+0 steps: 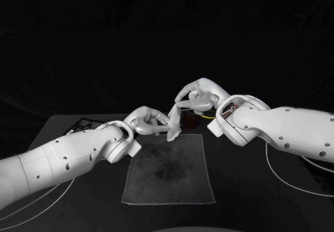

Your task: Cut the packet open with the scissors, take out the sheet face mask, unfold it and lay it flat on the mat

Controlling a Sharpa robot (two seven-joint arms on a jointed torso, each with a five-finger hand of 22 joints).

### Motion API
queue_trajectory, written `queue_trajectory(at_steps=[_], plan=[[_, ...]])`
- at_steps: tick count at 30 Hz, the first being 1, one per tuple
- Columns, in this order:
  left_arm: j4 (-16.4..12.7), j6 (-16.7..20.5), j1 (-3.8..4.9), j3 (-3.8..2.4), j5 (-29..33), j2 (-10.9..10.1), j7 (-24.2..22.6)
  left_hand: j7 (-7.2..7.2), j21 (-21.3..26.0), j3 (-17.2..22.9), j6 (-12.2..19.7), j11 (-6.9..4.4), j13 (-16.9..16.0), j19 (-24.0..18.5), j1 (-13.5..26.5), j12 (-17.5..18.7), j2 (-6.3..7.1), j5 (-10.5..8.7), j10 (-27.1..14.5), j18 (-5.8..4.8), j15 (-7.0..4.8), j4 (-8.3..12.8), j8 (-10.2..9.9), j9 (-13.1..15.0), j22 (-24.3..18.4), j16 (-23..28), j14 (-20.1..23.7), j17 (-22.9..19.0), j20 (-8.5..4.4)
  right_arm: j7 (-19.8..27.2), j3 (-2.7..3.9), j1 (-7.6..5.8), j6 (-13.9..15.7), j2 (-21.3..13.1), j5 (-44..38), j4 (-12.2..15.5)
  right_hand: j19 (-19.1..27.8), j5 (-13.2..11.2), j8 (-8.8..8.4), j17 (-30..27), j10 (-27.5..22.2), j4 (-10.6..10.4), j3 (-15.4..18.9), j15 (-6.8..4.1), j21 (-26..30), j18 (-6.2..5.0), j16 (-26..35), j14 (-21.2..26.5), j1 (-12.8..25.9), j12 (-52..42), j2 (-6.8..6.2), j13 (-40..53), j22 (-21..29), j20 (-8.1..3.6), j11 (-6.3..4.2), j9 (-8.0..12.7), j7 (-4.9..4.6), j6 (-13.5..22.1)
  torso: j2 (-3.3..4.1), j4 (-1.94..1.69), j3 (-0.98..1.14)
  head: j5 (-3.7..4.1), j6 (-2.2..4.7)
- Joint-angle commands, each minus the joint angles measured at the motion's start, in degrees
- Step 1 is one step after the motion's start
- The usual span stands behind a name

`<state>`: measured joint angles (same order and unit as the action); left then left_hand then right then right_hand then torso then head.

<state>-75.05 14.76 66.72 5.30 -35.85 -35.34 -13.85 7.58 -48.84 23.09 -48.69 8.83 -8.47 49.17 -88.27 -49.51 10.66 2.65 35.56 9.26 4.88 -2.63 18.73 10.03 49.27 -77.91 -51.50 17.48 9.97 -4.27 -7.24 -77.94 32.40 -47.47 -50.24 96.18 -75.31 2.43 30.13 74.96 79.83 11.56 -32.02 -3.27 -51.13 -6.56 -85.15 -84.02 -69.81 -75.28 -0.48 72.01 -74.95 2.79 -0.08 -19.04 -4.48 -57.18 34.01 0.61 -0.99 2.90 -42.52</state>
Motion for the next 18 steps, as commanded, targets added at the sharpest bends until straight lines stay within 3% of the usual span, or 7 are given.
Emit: queue_trajectory(at_steps=[1,8,18], plan=[[-0.12,-2.22,0.00,-0.06,-2.98,-0.16,0.23,-0.17,-0.87,1.21,0.81,0.44,-1.20,-0.64,0.29,-2.62,0.77,0.07,-3.02,1.16,0.33,1.42,-0.35,-0.32,0.73,-1.07,1.28,0.34,0.32,0.54,0.06,-0.01,-0.25,-0.01,0.03,-0.26,-0.36,0.35,0.26,5.37,0.58,-0.05,-0.31,-0.46,-0.18,-0.50,-0.17,-3.88,0.37,0.00,0.47,0.10,-2.82,-0.18,-0.05,-0.05,0.12,-0.39,0.00,0.03,0.03,-0.07,-0.01],[-0.35,-2.96,-0.02,-0.06,-3.97,-0.31,0.56,-0.49,-1.66,2.07,1.15,0.64,-2.19,-1.01,1.11,-5.11,0.84,0.11,-5.08,1.22,0.55,2.75,-0.39,-0.50,1.35,-2.30,1.99,0.65,0.62,0.54,0.06,-0.01,-0.28,0.04,0.09,-0.50,-0.36,0.35,0.26,5.37,0.58,-0.05,-0.31,-0.46,-0.18,-0.50,-0.17,-3.88,0.37,0.00,0.47,0.10,-2.82,-0.18,-0.05,-0.05,0.12,-0.39,0.01,0.02,0.02,0.03,-0.02],[-0.52,-2.32,-0.03,-0.06,-4.25,0.04,0.15,-0.12,-2.94,3.88,-0.17,0.57,-3.39,-0.75,2.60,-8.54,-0.40,0.10,-5.24,1.31,0.53,3.41,0.27,-0.47,2.10,-4.53,2.10,1.27,0.64,0.50,0.06,-0.01,-0.34,0.02,0.21,-0.66,-0.36,0.35,0.26,5.37,0.58,-0.05,-0.31,-0.46,-0.18,-0.50,-0.17,-3.88,0.37,0.00,0.47,0.10,-2.82,-0.18,-0.05,-0.05,0.12,-0.39,0.00,0.02,0.06,-0.10,-0.11]])
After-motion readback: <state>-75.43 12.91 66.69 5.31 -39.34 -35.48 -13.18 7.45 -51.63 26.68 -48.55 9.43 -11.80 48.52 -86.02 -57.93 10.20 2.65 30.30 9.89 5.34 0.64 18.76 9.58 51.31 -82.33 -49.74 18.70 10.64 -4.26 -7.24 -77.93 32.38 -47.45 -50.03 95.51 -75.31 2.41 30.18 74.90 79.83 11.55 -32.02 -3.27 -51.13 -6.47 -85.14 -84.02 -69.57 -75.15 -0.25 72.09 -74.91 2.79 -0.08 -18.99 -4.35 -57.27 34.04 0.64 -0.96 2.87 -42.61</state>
